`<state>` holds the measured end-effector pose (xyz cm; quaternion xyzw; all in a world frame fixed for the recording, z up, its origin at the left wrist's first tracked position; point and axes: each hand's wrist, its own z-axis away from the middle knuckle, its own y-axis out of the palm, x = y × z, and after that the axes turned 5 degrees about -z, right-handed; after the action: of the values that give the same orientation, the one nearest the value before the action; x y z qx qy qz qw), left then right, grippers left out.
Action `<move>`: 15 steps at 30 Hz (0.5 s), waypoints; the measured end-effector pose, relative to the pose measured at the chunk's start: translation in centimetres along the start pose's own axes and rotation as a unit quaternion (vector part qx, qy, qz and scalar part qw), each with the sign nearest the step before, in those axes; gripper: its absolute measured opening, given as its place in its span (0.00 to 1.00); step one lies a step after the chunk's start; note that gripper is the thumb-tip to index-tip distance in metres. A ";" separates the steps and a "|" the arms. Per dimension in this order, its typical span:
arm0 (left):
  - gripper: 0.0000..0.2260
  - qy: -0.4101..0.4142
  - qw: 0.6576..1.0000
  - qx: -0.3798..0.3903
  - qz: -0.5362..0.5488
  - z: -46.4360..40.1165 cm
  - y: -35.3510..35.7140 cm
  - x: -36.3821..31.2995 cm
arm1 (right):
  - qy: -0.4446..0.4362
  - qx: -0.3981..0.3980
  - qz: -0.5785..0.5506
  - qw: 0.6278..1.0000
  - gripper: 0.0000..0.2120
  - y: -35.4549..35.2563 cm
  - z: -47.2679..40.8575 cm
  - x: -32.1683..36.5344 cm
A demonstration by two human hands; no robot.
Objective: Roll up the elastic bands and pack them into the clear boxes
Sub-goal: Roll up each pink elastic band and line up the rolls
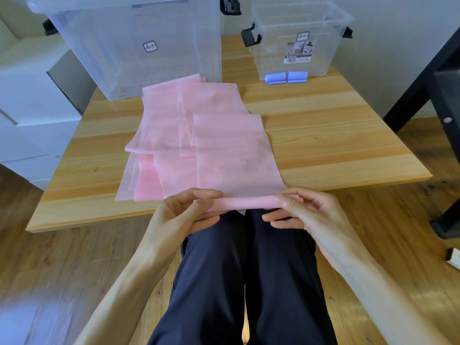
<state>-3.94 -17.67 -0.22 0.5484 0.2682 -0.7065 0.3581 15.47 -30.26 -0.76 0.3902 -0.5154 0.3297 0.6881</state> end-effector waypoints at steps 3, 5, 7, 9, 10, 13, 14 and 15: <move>0.10 0.001 1.000 -0.002 -0.006 0.0 0.0 -0.2 | -0.001 -0.024 -0.027 0.999 0.10 0.1 -0.1 -0.1; 0.09 0.000 1.000 -0.001 -0.004 -0.1 0.0 -0.3 | -0.003 -0.032 -0.036 0.999 0.10 0.1 -0.1 -0.1; 0.10 0.002 1.000 0.011 -0.004 0.0 -0.1 -0.4 | -0.006 -0.034 -0.032 0.999 0.09 0.2 -0.1 0.0; 0.14 0.003 0.999 0.029 -0.014 0.0 -0.1 -0.5 | -0.007 -0.038 -0.024 0.999 0.09 0.3 -0.2 0.1; 0.14 0.003 0.999 0.031 -0.020 0.0 -0.1 -0.5 | -0.005 -0.039 -0.020 0.999 0.10 0.4 -0.3 0.3; 0.13 0.001 1.000 0.020 -0.022 -0.2 -0.3 -0.7 | 0.007 -0.013 -0.021 1.000 0.14 0.2 -0.3 0.6; 0.13 -0.001 1.000 0.016 -0.022 -0.2 -0.3 -0.7 | 0.009 -0.002 -0.022 1.000 0.15 0.2 -0.3 0.7; 0.13 -0.003 1.000 0.017 -0.022 -0.3 -0.4 -0.8 | 0.008 0.004 -0.023 1.000 0.15 0.1 -0.3 0.8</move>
<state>-3.96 -17.06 0.49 0.5459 0.2671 -0.7206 0.3338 15.68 -29.89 -0.01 0.4020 -0.4996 0.3188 0.6980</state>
